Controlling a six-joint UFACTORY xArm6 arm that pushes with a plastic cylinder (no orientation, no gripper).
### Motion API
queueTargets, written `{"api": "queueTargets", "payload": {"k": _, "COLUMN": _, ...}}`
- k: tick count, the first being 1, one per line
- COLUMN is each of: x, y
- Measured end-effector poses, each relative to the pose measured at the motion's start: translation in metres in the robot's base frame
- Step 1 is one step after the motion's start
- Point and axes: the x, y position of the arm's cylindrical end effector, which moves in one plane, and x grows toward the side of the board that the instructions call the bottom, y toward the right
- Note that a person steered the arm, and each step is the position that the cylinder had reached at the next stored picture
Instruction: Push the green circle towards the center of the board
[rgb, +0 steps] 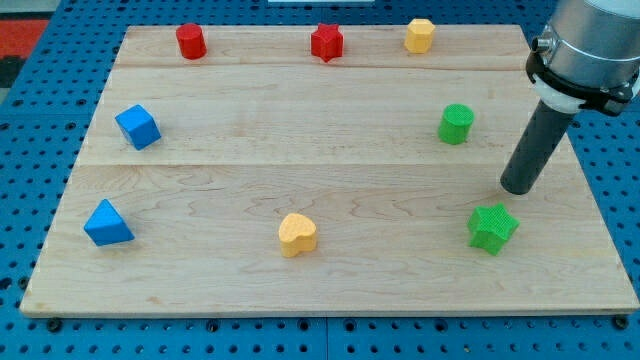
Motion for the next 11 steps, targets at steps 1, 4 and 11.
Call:
{"api": "queueTargets", "payload": {"k": 1, "x": -0.018, "y": 0.005}}
{"api": "queueTargets", "payload": {"k": 4, "x": -0.054, "y": -0.029}}
{"api": "queueTargets", "payload": {"k": 11, "x": -0.102, "y": -0.088}}
